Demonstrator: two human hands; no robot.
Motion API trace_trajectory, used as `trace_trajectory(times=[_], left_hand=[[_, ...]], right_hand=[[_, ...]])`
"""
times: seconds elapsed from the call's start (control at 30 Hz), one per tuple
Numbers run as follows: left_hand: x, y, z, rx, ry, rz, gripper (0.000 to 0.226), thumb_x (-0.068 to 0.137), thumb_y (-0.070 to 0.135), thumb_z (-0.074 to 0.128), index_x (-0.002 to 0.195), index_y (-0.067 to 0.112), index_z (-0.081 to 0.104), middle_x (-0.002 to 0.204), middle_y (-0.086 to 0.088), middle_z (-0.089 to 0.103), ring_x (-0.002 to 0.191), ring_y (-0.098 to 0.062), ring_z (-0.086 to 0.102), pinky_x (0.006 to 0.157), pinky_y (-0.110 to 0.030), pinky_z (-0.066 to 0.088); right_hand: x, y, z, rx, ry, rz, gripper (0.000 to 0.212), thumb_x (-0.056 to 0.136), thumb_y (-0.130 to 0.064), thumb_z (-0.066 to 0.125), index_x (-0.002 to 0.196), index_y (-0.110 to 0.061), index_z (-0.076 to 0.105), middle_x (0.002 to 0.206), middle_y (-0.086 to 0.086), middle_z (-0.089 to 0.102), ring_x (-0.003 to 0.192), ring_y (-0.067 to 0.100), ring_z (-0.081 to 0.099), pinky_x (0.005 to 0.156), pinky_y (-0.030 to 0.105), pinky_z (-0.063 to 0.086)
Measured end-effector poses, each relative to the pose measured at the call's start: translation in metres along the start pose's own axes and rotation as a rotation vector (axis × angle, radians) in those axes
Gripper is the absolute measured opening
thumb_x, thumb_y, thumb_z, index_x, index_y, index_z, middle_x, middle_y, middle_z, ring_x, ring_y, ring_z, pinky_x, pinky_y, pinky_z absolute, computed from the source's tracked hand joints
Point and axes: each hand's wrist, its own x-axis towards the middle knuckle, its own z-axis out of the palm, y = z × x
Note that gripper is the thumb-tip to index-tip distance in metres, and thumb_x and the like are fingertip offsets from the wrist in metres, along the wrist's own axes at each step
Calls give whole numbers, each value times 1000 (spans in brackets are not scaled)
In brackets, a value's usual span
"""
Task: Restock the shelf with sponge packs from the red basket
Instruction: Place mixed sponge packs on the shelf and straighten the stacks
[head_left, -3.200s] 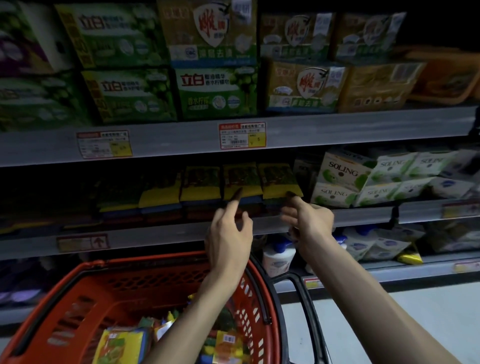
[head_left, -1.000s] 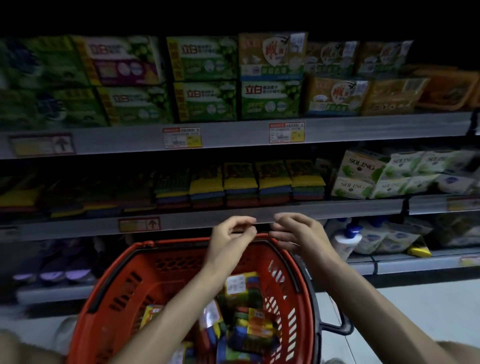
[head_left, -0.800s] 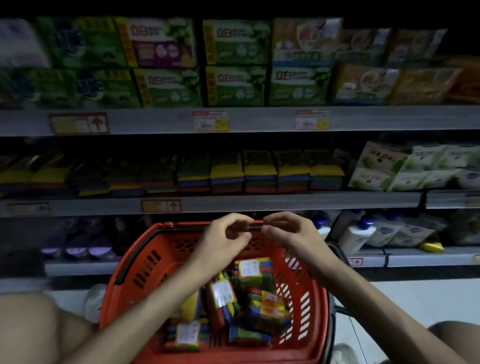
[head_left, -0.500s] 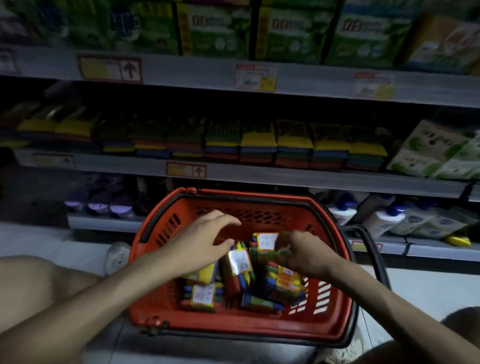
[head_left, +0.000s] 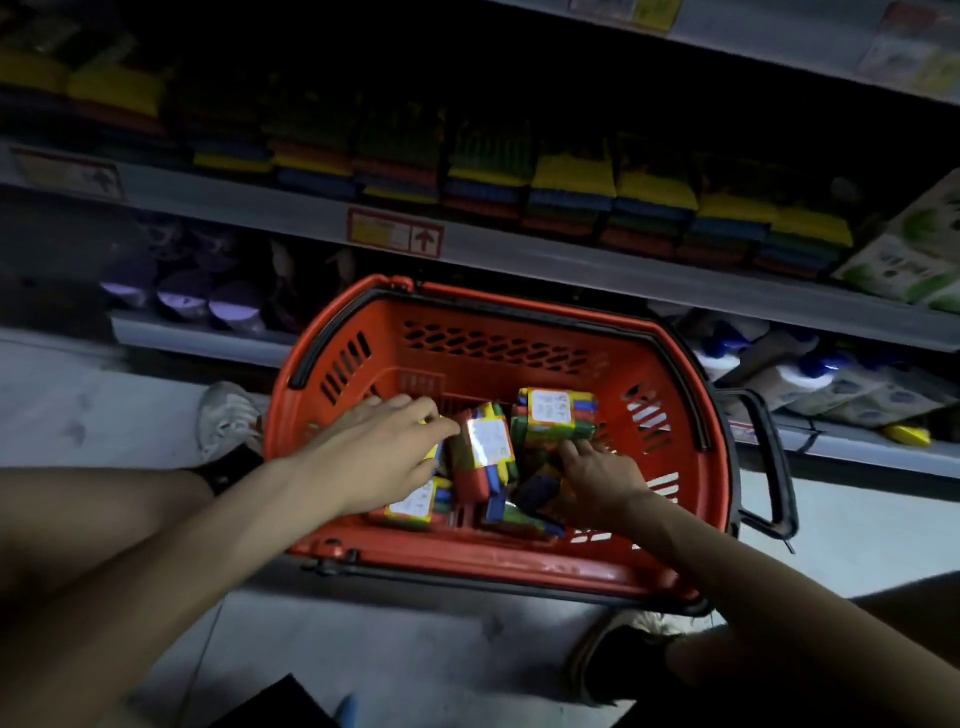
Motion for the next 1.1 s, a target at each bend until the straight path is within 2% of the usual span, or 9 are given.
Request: trace_trajectory(times=[0.1,0.37,0.5,0.63,0.77,0.83,0.9,1.0,1.1], left_hand=[[-2,6,3,-14,6,6,49,102,40,48,150,32,41,138,4,49,129,-22,49,105,-42,42],[-6,15,2,-51,10,-19,50,102,44,49,150,31,41,140,3,50,127,-22,51,106,-45,43],[-2,29,-4,-183,3,-111,58,100,50,53,152,26,41,137,3,55,128,-23,53,105,-41,45],[7,43,-8,-594,-33,-259,81,91,56,66,156,22,32,146,1,52,127,-22,54,103,-38,46],[16,53,-11,-893,38,-349,81,80,49,82,145,27,40,130,13,54,117,-10,54,92,-27,43],[19,54,-12,-1047,97,-409,101,71,49,88,153,30,31,132,17,47,122,-6,49,98,-24,39],[23,53,-9,-1165,181,-461,123,52,67,91,153,45,23,147,13,47,135,-11,49,111,-33,42],[28,45,0,-1343,247,-500,118,34,77,91,136,54,38,139,3,62,122,-17,64,106,-44,52],[25,45,-6,-1422,262,-475,106,40,71,92,131,46,45,124,8,70,112,-12,69,101,-36,54]], right_hand=[[6,-7,7,59,28,31,82,83,-54,74,139,-11,34,135,9,54,126,29,54,88,40,52],[-7,-4,-9,57,79,-40,83,77,-65,74,136,-16,43,135,8,50,130,29,48,95,41,51],[-36,-1,-43,132,211,-124,76,71,-70,75,121,-19,48,117,1,52,109,23,56,81,37,51],[-65,-8,-87,445,270,-181,75,62,-71,74,112,-20,52,100,-8,51,93,14,53,76,30,42],[-74,-19,-108,788,290,-117,67,70,-54,87,120,-20,58,109,-9,65,97,9,64,83,32,55],[-73,-23,-108,899,311,-81,66,68,-60,86,117,-24,61,106,-8,69,92,9,69,80,33,58],[-73,-25,-107,1108,280,-59,55,75,-57,83,114,-23,64,105,-4,73,89,15,73,77,35,60],[-74,-24,-110,1501,107,2,45,92,-52,66,118,-15,69,106,5,72,88,24,72,80,41,59],[-73,-17,-110,1685,-41,-9,48,103,-45,46,122,-7,69,103,11,70,89,27,69,78,37,56]])
